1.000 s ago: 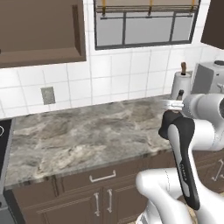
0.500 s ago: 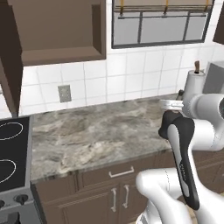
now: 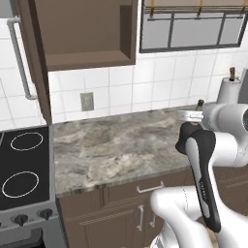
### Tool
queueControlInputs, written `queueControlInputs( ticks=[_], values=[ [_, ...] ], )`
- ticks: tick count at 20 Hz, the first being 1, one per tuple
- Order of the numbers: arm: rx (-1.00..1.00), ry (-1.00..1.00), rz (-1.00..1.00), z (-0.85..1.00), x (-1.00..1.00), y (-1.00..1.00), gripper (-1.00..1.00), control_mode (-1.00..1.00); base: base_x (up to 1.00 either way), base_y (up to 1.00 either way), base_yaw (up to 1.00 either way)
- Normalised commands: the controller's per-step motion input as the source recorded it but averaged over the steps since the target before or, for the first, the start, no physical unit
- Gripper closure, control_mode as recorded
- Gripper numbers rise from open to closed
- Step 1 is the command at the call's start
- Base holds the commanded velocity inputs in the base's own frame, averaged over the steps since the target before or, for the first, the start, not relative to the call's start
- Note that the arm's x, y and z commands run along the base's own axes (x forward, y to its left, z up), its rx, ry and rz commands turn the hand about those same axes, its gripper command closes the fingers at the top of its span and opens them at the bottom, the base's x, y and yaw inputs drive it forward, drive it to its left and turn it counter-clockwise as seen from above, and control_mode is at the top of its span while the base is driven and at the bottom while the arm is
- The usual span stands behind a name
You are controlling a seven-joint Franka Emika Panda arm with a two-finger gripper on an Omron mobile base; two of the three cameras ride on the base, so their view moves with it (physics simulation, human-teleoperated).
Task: Sort all alcoholic drinks to one cabinet, and non-alcoholic drinks to the other.
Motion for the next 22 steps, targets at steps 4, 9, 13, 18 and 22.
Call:
queueControlInputs(
  ticks=[4,9,13,18,22],
  values=[
    [0.00,0.00,0.00,0.00,0.00,0.00,1.00,1.00,0.23,0.29,0.11],
    [0.00,0.00,0.00,0.00,0.00,0.00,1.00,1.00,0.15,0.16,0.16],
    [0.00,0.00,0.00,0.00,0.00,0.00,1.00,1.00,0.17,0.12,0.19],
    [0.00,0.00,0.00,0.00,0.00,0.00,1.00,1.00,0.29,0.08,0.17],
    [0.00,0.00,0.00,0.00,0.00,0.00,1.00,1.00,0.24,0.10,0.12]
  ],
)
